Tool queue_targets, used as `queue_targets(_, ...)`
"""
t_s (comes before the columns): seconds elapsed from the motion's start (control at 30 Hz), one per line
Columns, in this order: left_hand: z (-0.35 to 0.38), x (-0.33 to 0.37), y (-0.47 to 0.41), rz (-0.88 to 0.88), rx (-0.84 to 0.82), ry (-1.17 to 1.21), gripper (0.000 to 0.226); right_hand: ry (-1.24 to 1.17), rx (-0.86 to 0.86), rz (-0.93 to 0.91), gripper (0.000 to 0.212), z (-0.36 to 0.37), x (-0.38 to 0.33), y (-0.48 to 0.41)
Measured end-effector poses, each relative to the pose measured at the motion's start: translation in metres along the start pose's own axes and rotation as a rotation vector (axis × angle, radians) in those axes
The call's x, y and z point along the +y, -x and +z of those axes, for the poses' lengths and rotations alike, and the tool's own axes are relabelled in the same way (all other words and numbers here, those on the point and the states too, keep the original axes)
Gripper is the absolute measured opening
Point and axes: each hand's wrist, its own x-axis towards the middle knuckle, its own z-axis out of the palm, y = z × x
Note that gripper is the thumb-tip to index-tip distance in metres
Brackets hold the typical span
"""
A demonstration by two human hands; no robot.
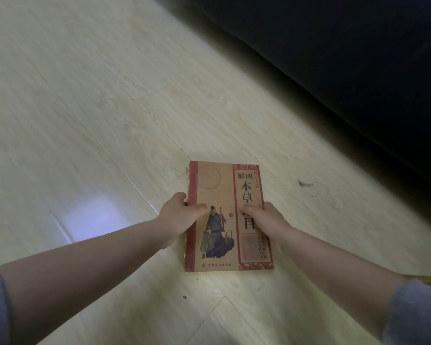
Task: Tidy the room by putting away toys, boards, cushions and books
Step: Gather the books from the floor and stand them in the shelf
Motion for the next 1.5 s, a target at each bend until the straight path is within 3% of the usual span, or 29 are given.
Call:
queue_targets(0.23, -0.01, 0.007, -0.022, -0.2, -0.013, 0.188, 0.052, -0.174, -0.063, 0.068, 0.03, -0.006, -0.002, -0.002)
queue_targets(0.4, -0.005, 0.003, -0.019, -0.2, -0.075, 0.175, 0.028, -0.299, -0.117, 0.163, 0.04, -0.007, 0.0, -0.002)
queue_targets(0.53, -0.015, 0.0, -0.013, -0.135, -0.12, 0.184, 0.022, -0.355, -0.144, 0.171, 0.039, -0.003, -0.004, 0.003)
queue_targets(0.67, -0.026, 0.014, -0.006, 0.088, -0.048, 0.245, 0.007, -0.356, -0.17, 0.017, 0.038, -0.006, -0.022, 0.007)
queue_targets(0.9, -0.053, 0.033, 0.001, 0.545, -0.034, 0.224, 0.044, -0.287, -0.018, -0.446, 0.038, -0.011, -0.054, 0.013)
queue_targets(1.0, -0.059, 0.031, 0.006, 0.583, -0.041, 0.185, 0.058, -0.257, -0.005, -0.567, 0.027, -0.009, -0.05, 0.018)
queue_targets(1.13, -0.059, 0.029, 0.009, 0.594, -0.038, 0.108, 0.054, -0.207, -0.004, -0.646, 0.024, -0.009, -0.033, 0.024)
queue_targets(1.33, -0.058, 0.023, 0.003, 0.522, -0.084, -0.066, 0.062, -0.235, 0.024, -0.617, 0.072, -0.003, -0.021, 0.027)
queue_targets(1.5, -0.05, 0.026, 0.005, 0.471, -0.055, -0.042, 0.066, -0.269, 0.008, -0.614, 0.054, 0.002, -0.018, 0.029)
